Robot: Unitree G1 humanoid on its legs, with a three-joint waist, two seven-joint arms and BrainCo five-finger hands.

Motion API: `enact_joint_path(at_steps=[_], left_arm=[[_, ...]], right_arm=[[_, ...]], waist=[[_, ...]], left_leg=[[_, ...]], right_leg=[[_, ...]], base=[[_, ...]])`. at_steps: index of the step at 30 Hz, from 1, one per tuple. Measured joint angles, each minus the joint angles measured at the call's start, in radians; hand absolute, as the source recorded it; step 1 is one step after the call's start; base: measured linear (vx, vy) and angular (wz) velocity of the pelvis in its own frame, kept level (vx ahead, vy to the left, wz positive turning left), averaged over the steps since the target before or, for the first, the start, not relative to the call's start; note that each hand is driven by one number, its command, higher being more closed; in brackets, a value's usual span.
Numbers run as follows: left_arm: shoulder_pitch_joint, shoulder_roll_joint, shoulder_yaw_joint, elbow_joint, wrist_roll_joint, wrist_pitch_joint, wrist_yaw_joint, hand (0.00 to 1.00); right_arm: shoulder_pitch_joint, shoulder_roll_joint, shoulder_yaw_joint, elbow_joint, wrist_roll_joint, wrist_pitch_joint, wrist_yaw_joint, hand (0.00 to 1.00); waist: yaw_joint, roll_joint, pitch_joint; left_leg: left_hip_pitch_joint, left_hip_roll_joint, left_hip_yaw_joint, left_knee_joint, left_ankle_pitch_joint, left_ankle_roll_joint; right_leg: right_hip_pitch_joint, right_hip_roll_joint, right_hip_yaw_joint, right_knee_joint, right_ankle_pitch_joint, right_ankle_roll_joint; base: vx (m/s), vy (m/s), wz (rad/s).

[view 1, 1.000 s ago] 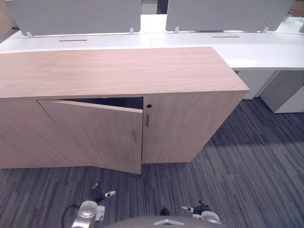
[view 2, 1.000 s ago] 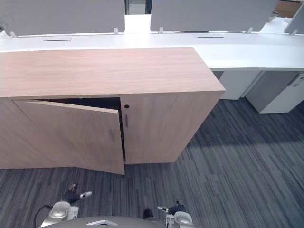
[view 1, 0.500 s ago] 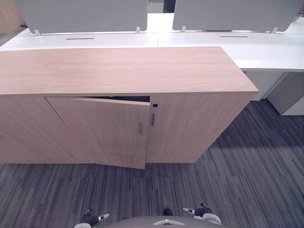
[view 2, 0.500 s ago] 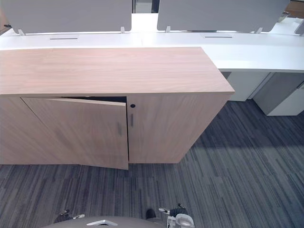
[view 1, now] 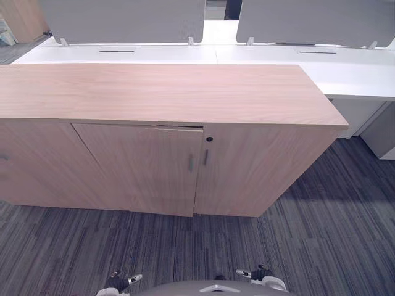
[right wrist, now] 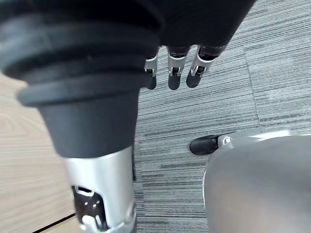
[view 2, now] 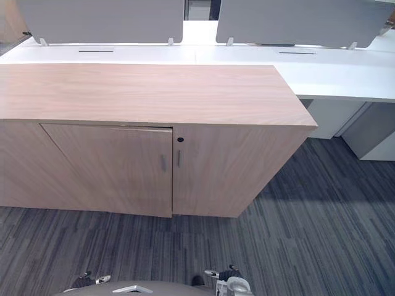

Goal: Walk over to the cabinet, pick up the folder, carry it to the office cabinet, place the folder inside the office cabinet, then close the office cabinet door

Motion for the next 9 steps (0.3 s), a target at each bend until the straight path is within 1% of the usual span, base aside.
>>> enact_joint_path(at_steps=[9], left_arm=[[-0.001,0.003,0.000,0.022,0.000,0.001,-0.001,0.00]], right_arm=[[0.000,0.000,-0.001,0.001,0.000,0.005,0.001,0.00]], waist=[[-0.001,-0.003,0.001]], left_leg=[[-0.001,-0.011,-0.021,0.000,-0.002,-0.003]], right_leg=[[0.010,-0.014,-0.024,-0.005,-0.004,0.006]], base=[[-0.03,-0.023,0.07]])
